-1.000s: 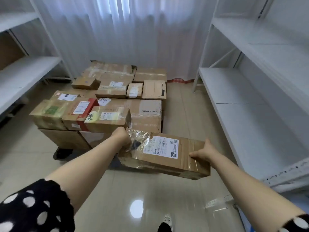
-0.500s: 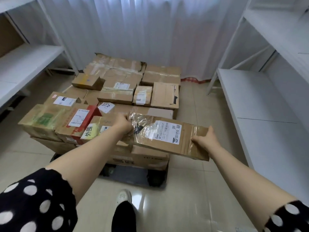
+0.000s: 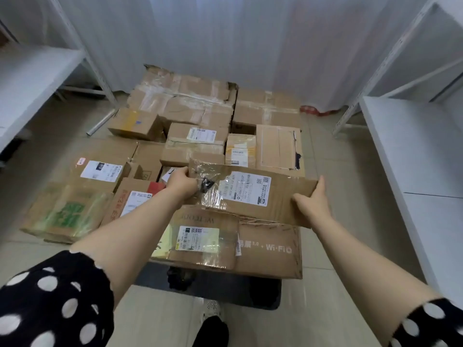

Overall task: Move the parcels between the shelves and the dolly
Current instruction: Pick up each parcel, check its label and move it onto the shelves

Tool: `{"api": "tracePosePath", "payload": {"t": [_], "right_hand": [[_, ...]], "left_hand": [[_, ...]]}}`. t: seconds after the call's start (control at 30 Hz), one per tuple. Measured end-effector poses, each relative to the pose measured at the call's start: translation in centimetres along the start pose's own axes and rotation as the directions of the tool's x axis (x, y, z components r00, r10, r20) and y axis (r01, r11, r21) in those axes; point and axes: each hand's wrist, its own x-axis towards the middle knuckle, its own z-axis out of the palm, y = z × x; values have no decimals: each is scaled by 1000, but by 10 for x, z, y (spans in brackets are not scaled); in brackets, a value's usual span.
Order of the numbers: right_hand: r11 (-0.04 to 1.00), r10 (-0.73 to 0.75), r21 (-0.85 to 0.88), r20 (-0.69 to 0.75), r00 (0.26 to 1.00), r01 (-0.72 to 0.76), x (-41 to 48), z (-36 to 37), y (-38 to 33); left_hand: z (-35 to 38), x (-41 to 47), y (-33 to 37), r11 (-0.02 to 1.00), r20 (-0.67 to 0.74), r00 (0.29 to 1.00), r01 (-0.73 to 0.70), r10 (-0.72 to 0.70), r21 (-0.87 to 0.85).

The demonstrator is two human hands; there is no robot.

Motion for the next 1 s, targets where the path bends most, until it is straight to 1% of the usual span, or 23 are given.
{"api": "tracePosePath", "payload": {"t": [0.07,0.17,0.3,0.37,0.47,0.53,0.67,0.73,0.87,0.93,1.0], "right_hand": [[1000,14,-13,-1,1000,-14,9,18,-14],[999,22,-44,40,999,-21,24,42,-24],[998,-25,-63,-21,999,23,39,63,-38],[999,-49,-23,-51,997,48,43,71,-53],[996,-74,46,-55,996,77,41,83,-83],[995,-91,46,-45,995,93,37,91,-106],[991,-116,60,6,993,116,27,119,-152],[989,-137,67,34,990,135,18,140,-176],[981,-182,86,88,979,174,2,205,-227],[980,-190,79,94,977,183,-7,251,-256],[979,-194,82,85,977,187,-11,299,-281]], "left_hand": [[-9,20,-5,999,-7,999,40,-40,-23],[-18,47,-16,996,-59,995,76,-79,-47],[-29,66,-18,976,-53,989,130,-142,-177],[-39,71,-13,965,-71,987,125,-145,-233],[-64,77,-5,970,-143,983,82,-116,-227],[-85,82,-1,969,-177,979,62,-106,-241],[-138,92,6,953,-244,965,13,-90,-301],[-172,109,1,956,-290,955,-29,-60,-293],[-251,150,-22,964,-366,930,-73,-27,-256],[-292,177,-34,962,-363,931,-82,-20,-262],[-332,212,-46,964,-323,946,-73,-15,-257]]}}
